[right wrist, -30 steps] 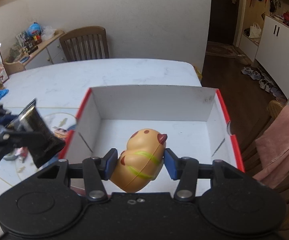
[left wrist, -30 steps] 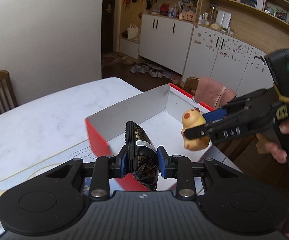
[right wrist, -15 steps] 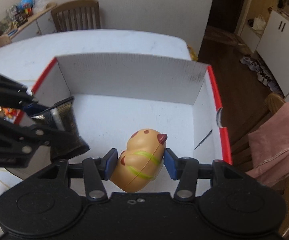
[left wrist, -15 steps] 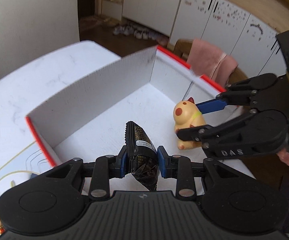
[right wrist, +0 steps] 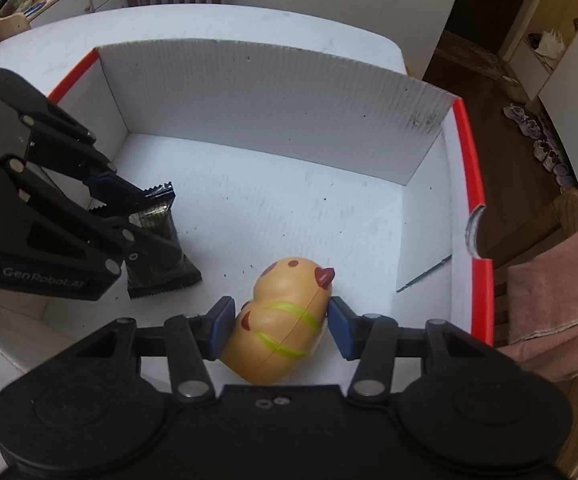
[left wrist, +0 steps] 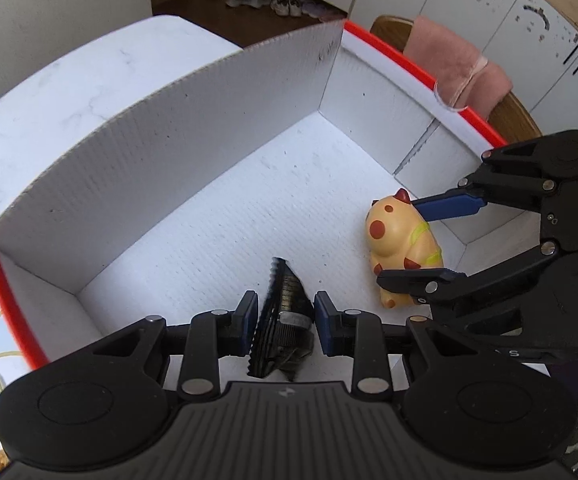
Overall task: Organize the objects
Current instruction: 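Open both tools to drop the packet and chick toy inside the box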
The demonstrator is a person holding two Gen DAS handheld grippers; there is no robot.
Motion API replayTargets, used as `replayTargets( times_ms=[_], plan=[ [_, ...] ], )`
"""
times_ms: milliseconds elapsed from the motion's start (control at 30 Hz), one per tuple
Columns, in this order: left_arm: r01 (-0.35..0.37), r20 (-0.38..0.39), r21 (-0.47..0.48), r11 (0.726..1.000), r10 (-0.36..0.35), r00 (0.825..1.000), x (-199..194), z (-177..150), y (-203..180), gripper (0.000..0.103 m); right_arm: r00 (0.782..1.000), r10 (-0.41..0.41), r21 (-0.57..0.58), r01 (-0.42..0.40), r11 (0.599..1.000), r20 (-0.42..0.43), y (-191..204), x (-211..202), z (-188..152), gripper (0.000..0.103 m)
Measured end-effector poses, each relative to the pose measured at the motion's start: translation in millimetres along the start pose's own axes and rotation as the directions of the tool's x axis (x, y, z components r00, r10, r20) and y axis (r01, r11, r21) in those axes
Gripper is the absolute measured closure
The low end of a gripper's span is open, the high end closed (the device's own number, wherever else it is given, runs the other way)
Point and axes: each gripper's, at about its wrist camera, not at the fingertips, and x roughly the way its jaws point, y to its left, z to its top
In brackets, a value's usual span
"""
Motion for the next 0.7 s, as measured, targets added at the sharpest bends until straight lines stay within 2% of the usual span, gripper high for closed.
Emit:
replayTargets(
  times_ms=[267, 433, 500, 700],
  plan=[
    [-0.017, -0.026, -0.009, 1.000, 0.017, 1.000, 5.4, 4.8, 7.5, 0.071, 1.000, 0.005, 0.006, -0.005, 1.000, -0.017, -8.0, 8.3, 4.3, 0.052],
    [-0.057, -0.035, -0.002, 0.998, 0.056, 0.998, 4.4, 7.9, 7.7, 0.047, 1.000, 0.011, -0.008, -0.011, 1.000, -0.004, -8.2, 2.1, 3.8, 0.045],
    [-0.061, -0.021, 0.007, 0.998, 0.061, 0.998, 1.5, 8.3, 6.6, 0.046, 1.000, 0.011, -0.013, -0.011, 1.000, 0.010, -7.4, -2.9, 2.2, 0.041],
    [-0.068, 0.028, -0.005, 0.998, 0.068, 0.997, -14.9, 8.1, 3.7, 0.046, 0.998, 0.018, -0.006, -0.018, 1.000, 0.053, -10.1, -23.6, 2.3, 0.041]
  ],
)
